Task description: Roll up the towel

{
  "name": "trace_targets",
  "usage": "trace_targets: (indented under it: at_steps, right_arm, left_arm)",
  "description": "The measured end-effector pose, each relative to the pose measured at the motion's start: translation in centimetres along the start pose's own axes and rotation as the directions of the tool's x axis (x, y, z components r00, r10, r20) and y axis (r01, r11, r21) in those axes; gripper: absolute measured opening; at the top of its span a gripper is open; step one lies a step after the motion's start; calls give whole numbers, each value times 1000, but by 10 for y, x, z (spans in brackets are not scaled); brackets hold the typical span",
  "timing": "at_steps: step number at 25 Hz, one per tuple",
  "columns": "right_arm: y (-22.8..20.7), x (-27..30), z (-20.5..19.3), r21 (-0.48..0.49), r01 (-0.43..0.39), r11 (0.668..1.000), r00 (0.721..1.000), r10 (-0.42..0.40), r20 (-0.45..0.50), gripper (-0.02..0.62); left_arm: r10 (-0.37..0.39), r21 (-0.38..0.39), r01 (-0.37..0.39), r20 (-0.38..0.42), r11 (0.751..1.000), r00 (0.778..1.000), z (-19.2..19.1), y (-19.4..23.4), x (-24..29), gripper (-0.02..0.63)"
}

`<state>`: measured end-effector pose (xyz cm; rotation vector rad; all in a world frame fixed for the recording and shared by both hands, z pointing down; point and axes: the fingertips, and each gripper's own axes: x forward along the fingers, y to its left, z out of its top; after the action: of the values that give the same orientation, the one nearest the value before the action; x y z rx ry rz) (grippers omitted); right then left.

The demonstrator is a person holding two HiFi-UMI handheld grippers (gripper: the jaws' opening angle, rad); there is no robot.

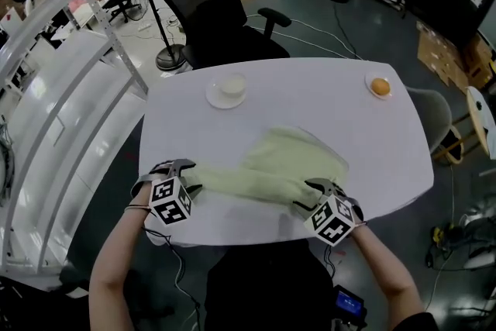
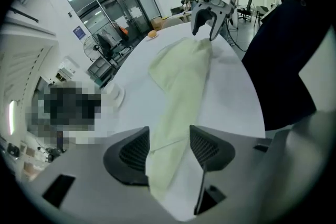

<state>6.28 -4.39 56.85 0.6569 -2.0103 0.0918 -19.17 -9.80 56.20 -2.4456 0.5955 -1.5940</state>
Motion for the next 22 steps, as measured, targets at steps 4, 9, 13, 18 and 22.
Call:
trace_targets:
  at_steps: [4, 9, 13, 18, 22]
  right_arm:
    - [17, -3, -3, -3, -12, 1000, 1000, 12, 0, 267]
    - [28, 0, -23, -7, -13, 1000, 999, 12, -32, 267]
    - [30, 7, -43, -1, -10, 1000, 998, 10, -69, 265]
    - [26, 16, -63, 24, -15, 1000, 995, 18, -99, 252]
    - [17, 22, -70, 8, -4, 1000, 993, 5, -117, 211]
  left_arm:
    - [-49, 64, 48, 8, 997, 999, 12, -28, 6, 265]
    - [-74, 104, 77, -24, 992, 997, 7, -48, 23, 265]
    - [-73, 116, 80, -65, 990, 995, -5, -52, 36, 265]
    - [-77, 109, 87, -96, 990, 992, -14, -52, 49, 261]
    - [-35, 128, 50, -115, 990, 993, -13, -40, 57, 195]
